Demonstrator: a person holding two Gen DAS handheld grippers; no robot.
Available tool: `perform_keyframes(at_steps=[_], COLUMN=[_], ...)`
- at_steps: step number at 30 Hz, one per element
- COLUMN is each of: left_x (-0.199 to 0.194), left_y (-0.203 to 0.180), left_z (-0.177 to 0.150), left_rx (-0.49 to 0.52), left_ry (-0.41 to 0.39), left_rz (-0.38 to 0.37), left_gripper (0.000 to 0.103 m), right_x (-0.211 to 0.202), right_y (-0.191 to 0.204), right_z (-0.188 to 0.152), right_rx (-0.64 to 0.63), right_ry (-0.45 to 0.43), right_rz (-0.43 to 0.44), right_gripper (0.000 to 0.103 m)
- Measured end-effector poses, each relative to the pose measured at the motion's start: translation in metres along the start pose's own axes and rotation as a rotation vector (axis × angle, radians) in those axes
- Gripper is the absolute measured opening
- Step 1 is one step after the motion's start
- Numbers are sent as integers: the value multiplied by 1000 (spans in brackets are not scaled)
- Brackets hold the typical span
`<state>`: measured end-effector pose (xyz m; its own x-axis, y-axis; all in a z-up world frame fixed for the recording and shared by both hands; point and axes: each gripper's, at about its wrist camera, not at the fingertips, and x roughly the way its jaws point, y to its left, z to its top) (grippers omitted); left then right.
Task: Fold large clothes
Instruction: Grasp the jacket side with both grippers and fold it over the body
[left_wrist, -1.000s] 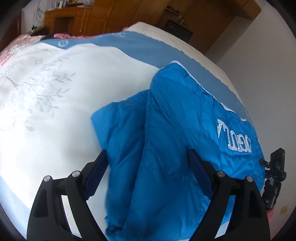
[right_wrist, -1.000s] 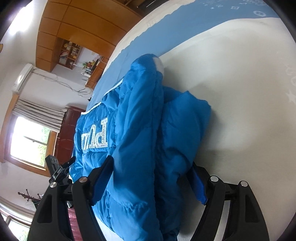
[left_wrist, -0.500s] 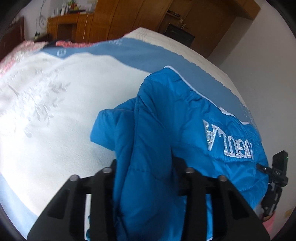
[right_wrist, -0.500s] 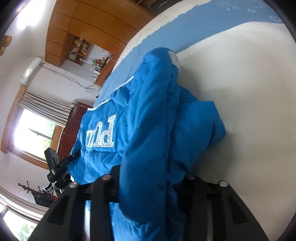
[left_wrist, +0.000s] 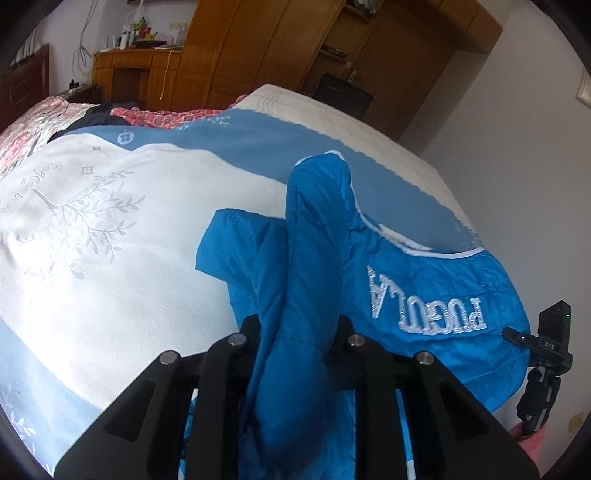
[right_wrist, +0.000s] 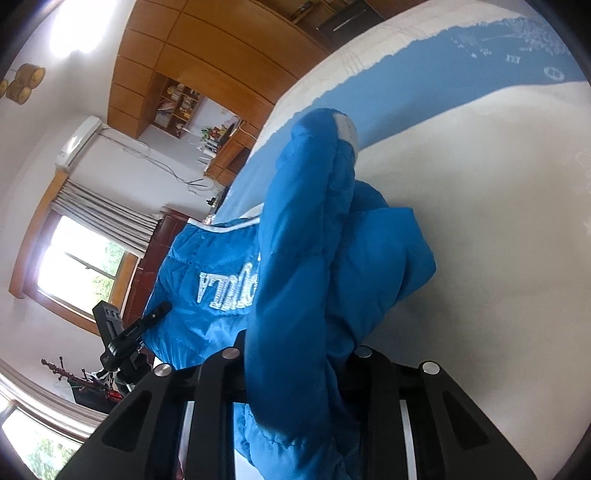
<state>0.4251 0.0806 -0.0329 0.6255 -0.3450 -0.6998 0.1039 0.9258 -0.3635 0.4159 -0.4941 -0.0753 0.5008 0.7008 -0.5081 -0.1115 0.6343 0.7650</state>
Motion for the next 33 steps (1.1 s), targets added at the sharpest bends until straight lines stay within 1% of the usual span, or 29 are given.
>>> perform_keyframes(at_steps=[4,8,11,14,18,20,22,25,26,27,29,31,33], left_x=[-26,-61,-82,-99,-112,-113,-105,-90,-84,-81,-76,-69,-67], left_y=[-6,-14,-20,-26,-24,-19,-11,1,7,10,20,26,25], left_z=[-9,-32,-52,-73,-97,-109,-121,-134,-139,-146,-152,-159,-166], left_rx=[30,62,94,131,154,155,145,148,140,130,109,101,95], left_ry=[-9,-12,-14,-12,-13,-9,10,22,29,33,33,24,13], left_rz=[-24,-47,-46,-28,-11,-3,17,68,78,79,74,68,66], left_gripper=[18,18,18,18,19,19,21,26,29,32,40,45,48], right_x=[-28,-59,-78,-89,-97,-97,-92,-87,-85,-80,-73,-64,-62], right_y=[25,46,56,61,63,60,52,36,28,18,1,-15,-21], right_z=[-17,-45,-70,-92,-117,-125,-131,-139,-142,-144,-151,-157,-160], right_rx=[-49,-97,-120,-131,-130,-125,-111,-76,-59,-41,-13,18,27], right_ry=[3,3,8,23,32,36,45,49,51,54,60,57,44], right_rz=[-16,-21,-24,-33,-34,-36,-45,-62,-67,-78,-87,-68,-40], right_gripper=[24,24,24,24,24,25,25,26,27,27,30,33,34])
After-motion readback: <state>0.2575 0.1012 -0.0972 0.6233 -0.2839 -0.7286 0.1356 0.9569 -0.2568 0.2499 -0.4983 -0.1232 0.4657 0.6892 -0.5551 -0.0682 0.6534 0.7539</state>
